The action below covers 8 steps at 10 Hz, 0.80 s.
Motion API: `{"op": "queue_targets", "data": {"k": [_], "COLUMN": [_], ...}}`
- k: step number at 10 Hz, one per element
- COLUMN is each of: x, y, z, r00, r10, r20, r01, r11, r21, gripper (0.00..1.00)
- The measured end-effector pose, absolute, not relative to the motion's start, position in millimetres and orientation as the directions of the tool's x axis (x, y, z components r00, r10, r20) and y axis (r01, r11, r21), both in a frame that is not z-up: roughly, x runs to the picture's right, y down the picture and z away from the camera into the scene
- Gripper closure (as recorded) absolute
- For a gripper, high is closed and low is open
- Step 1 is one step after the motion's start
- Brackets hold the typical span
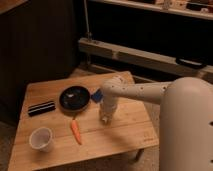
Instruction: Stand the bottle upright
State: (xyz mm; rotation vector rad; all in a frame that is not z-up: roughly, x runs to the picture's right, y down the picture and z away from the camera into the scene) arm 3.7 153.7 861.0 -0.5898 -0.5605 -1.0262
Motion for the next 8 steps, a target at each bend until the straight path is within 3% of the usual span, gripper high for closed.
{"op": "queue_targets", "data": {"k": [8], "x": [18.0], "y": [115.3], "z": [821.2], "r00": [0.352], "r10": [-0.42], "r20": [0.837], "r01": [0.883], "r11": [0.445], "r21": [-0.149], "gripper": [0.63]}}
